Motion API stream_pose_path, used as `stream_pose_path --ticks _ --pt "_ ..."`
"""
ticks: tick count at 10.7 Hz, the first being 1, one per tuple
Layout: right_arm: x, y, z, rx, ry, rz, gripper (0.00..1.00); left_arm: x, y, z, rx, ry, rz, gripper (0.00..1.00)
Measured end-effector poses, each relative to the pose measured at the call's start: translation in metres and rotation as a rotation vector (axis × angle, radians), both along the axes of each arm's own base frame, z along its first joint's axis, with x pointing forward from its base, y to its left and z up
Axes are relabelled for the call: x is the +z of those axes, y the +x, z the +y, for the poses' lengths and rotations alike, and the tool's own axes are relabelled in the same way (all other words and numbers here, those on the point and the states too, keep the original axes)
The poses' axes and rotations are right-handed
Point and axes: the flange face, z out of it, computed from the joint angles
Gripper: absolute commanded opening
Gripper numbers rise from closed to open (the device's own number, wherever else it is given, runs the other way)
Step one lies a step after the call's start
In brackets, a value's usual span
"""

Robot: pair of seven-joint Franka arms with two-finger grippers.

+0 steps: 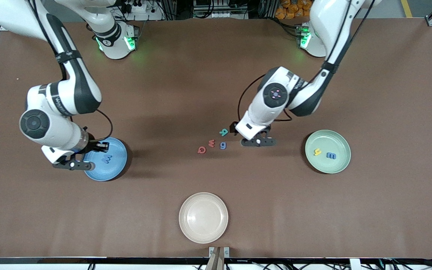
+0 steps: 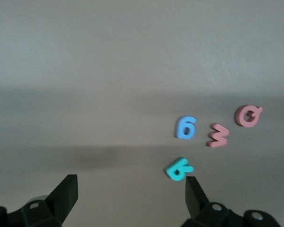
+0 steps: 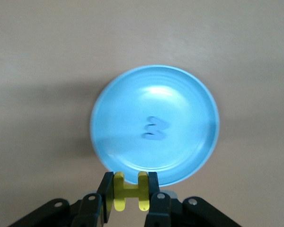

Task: Sort uppercase to blue plate, lowercase to green plate
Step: 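Carry the yellow H to the blue plate with the right gripper, then open the right gripper over the blue plate while the left gripper reaches letters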

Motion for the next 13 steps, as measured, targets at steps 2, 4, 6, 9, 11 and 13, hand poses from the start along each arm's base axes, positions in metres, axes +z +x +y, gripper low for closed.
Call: stream_pose_path --ticks 2,4,6,9,11,13 --pt "-0.02 0.0 -0.021 -0.011 -0.006 0.015 0.21 -0.021 -0.01 -0.019 0.032 -0.009 0.0 1.0" --pt "-0.036 0.001 -0.023 -0.016 -0.002 0.015 0.67 -0.029 -0.004 -0.027 0.042 -0.002 -0.015 1.0" --pt "-0.039 0.002 -0.024 -0.018 -0.002 0.014 1.0 -0.031 0.007 -0.036 0.01 0.03 -0.074 1.0" --pt "-0.027 0.005 -0.025 -0.021 -0.002 -0.008 1.0 -0.046 -0.002 -0.064 -0.048 0.048 -0.097 1.0" --pt "0.0 0.007 -0.025 -0.024 -0.009 -0.023 1.0 -0.064 -0.009 -0.071 -0.065 0.055 -0.091 1.0" --pt "0.042 0.006 -0.024 -0.025 -0.018 -0.042 1.0 -0.086 -0.013 -0.073 -0.073 0.05 -0.098 1.0"
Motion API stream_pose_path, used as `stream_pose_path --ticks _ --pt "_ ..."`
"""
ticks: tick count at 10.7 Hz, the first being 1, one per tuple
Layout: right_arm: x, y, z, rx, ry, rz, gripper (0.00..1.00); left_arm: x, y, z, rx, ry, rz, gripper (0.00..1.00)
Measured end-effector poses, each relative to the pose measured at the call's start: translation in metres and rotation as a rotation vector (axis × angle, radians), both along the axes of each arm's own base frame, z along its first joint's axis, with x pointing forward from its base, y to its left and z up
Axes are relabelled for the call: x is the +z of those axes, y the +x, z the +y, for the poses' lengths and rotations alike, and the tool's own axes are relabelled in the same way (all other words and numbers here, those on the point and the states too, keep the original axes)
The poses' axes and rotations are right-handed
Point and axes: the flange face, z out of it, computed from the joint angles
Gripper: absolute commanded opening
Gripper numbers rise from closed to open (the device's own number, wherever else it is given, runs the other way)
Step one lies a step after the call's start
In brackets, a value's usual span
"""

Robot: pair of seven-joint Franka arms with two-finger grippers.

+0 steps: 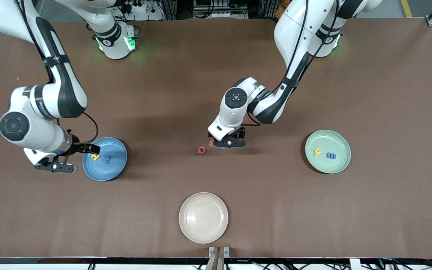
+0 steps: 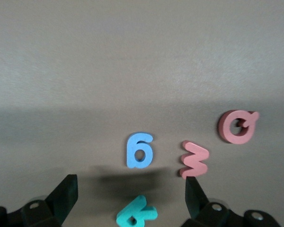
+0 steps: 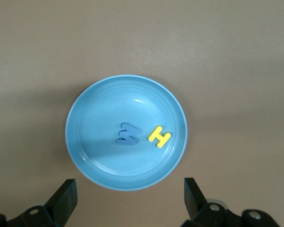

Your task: Sort uppercase to blue plate, lowercase to green plate

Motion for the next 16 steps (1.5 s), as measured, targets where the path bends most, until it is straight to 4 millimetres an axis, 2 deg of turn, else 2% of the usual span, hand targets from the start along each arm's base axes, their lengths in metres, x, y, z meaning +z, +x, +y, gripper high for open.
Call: stream_pose_path --ticks 2,4,7,10,16 --pt "0.045 -0.005 0.009 0.014 -0.005 -0.053 1.0 -0.008 0.001 0.0 -0.02 0.002 -0.004 0.9" --pt "0.091 -0.015 0.018 0.025 -0.011 -0.103 1.0 -0.004 0.007 0.003 -0.037 0.002 -0.017 0.79" --pt "0.152 -0.03 0.019 0.003 0.012 -0.143 1.0 -0.004 0.011 0.007 -0.06 0.009 -0.026 0.71" --pt "0.182 -0.03 0.012 -0.043 0.082 -0.158 1.0 -0.004 0.011 0.006 -0.063 0.009 -0.026 0.71" --pt "0.213 -0.029 -0.011 -0.08 0.084 -0.199 1.0 -0.007 0.007 -0.003 -0.086 0.04 -0.059 0.69"
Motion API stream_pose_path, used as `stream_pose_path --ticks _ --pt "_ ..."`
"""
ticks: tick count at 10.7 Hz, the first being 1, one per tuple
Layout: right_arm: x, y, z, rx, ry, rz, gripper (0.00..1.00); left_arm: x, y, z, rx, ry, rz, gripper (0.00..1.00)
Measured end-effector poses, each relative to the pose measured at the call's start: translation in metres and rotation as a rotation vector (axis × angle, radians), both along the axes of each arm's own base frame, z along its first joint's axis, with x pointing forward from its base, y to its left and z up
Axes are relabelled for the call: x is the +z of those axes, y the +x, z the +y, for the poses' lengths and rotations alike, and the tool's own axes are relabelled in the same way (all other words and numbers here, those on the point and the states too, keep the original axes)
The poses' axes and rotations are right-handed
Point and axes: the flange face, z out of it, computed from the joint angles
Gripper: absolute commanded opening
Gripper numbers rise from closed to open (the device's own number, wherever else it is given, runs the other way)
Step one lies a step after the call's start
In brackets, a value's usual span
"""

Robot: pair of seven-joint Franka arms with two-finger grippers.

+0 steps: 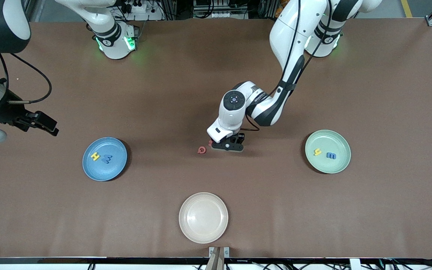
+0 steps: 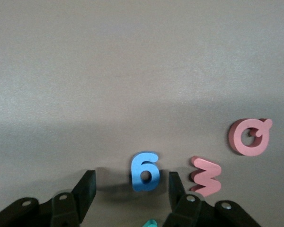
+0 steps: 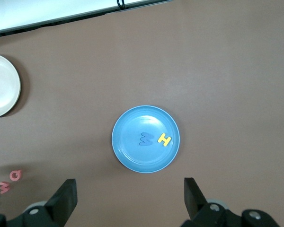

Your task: Sort uppercase to blue plate, lowercase to green plate

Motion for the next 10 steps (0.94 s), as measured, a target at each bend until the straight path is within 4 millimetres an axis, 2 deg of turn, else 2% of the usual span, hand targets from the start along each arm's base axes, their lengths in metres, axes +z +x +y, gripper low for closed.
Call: stream_pose_path --ticks 2,6,10 --pt "0.004 -0.003 -0.007 -0.012 -0.002 0.007 0.99 -0.005 -0.002 -0.006 -0.012 0.011 -0.011 0.66" --pt "0.02 -0.011 -0.018 -0.03 -0.003 -0.009 0.82 -0.003 -0.003 -0.012 -0.021 0.017 -0.022 0.49" --pt "0.036 -0.018 -0.021 -0.041 0.024 -0.035 0.81 -0.002 0.0 -0.01 -0.023 0.028 -0.024 0.32"
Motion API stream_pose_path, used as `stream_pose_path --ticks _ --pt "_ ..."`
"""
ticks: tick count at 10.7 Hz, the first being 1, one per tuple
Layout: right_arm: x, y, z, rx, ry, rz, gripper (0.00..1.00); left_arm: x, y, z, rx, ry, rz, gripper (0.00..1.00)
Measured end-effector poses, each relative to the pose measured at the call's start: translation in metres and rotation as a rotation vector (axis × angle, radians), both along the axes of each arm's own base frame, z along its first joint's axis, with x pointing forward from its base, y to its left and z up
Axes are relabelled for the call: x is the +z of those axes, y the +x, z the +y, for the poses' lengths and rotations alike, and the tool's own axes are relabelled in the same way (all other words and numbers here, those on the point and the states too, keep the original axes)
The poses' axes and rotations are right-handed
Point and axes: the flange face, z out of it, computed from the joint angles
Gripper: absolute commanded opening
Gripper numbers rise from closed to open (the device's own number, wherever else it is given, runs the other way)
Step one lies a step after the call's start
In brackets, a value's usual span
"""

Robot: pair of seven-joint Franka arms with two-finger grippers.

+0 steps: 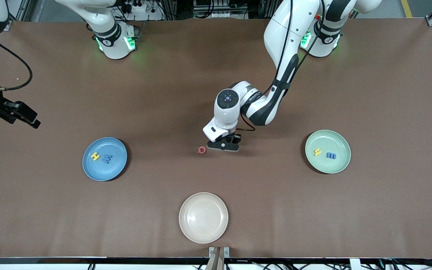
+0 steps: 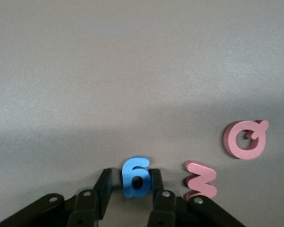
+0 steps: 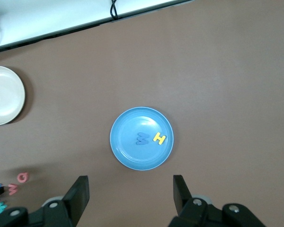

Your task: Sort uppercase to blue plate, lowercase to green plate

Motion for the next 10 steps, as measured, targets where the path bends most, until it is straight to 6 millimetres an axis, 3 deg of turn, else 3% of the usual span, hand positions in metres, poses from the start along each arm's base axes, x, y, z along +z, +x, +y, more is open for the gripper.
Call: stream_pose_path --ticks 2,6,8,10 --pt "0.007 -0.006 0.001 0.003 0.005 0.001 0.86 0.0 0.0 0.0 0.0 0.001 -0.001 0.22" --pt "-0.001 -0.013 -0.01 0.079 -0.005 0.067 0.9 0.001 0.001 0.001 -0.02 0.009 -0.002 0.0" --pt "-0.002 -0.013 -0.01 0.091 -0.009 0.072 0.94 0.001 0.003 0.003 -0.044 0.027 0.006 0.0" --pt "-0.002 -0.014 -0.005 0.102 -0.011 0.076 1.0 0.006 0.014 0.019 -0.088 0.095 0.041 0.0"
